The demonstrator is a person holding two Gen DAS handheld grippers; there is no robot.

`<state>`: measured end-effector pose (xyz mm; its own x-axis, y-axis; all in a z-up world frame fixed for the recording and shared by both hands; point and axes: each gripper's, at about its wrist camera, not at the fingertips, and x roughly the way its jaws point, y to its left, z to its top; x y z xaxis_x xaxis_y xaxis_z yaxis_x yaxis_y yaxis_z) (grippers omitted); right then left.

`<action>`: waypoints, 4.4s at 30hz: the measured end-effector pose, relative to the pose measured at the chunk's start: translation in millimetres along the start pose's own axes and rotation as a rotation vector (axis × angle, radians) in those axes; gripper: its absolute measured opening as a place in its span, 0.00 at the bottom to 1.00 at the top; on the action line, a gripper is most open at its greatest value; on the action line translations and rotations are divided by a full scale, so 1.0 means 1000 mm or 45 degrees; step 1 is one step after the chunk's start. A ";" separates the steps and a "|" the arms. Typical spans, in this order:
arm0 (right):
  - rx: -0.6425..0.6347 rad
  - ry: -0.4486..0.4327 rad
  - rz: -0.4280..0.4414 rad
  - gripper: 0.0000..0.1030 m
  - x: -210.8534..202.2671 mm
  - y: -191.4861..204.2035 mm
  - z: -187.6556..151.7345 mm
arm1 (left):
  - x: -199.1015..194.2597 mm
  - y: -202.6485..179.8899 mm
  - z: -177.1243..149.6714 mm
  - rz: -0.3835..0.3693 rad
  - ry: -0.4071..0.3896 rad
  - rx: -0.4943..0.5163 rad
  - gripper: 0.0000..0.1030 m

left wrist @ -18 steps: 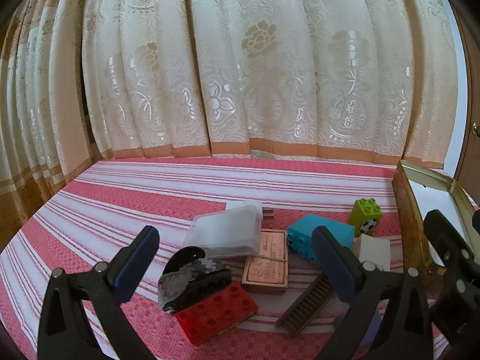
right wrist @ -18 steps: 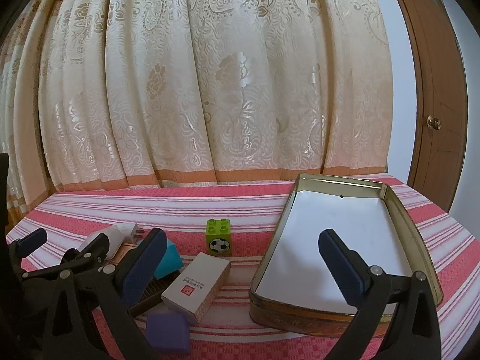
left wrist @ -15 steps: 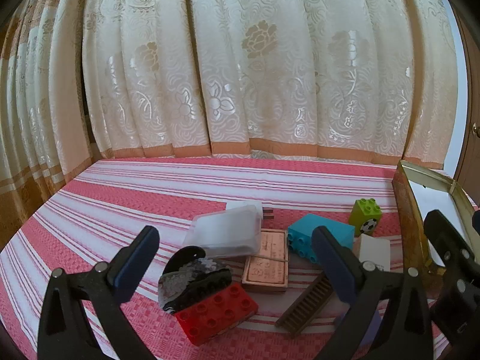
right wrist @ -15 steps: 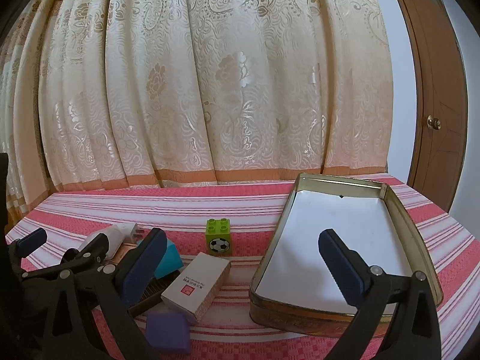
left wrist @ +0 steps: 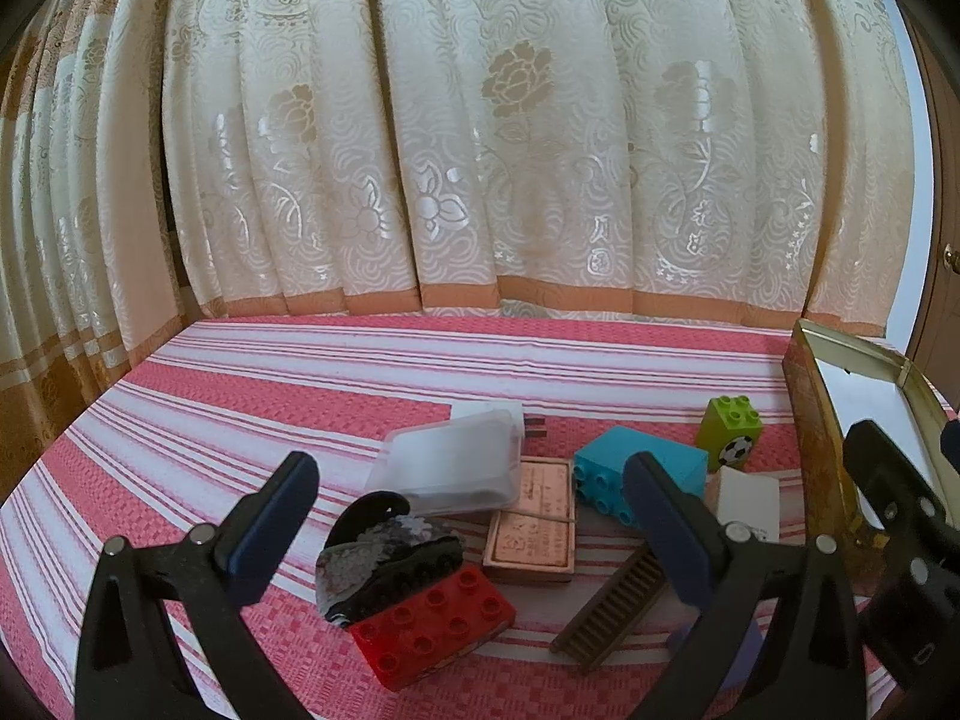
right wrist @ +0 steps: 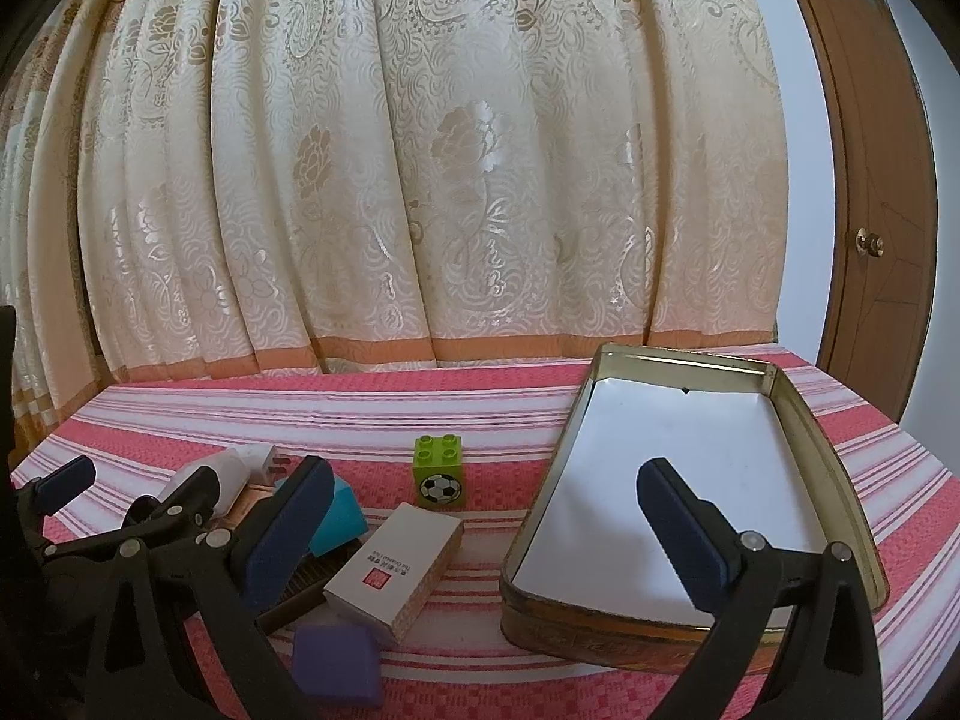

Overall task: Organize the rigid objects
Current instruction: 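Move the right tool toward the purple sponge cube, then grasp the purple sponge cube with the right tool and lift it, then grasp the brown comb with the left tool while the right tool carries the sponge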

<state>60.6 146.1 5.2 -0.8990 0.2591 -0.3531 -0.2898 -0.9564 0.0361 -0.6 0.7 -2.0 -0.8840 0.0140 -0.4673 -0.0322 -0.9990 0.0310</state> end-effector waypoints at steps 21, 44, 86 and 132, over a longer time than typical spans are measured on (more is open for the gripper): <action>0.010 0.249 0.154 0.78 0.001 -0.001 -0.023 | -0.013 0.026 -0.008 -0.075 0.030 -0.036 0.99; -0.248 0.643 0.270 0.41 0.040 0.052 -0.051 | -0.017 0.056 -0.032 -0.112 0.249 -0.024 0.92; -0.022 0.262 0.291 0.41 -0.036 -0.064 -0.019 | 0.025 -0.047 -0.025 -0.482 0.504 0.214 0.23; 0.125 0.135 0.181 0.41 -0.034 -0.125 -0.008 | -0.001 -0.066 0.005 -0.592 0.236 0.030 0.22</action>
<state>129.8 255.8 4.6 -0.8949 0.1021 -0.4343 -0.1980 -0.9632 0.1816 -0.2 66.4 0.4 -0.6756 0.4479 -0.5857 -0.4158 -0.8874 -0.1990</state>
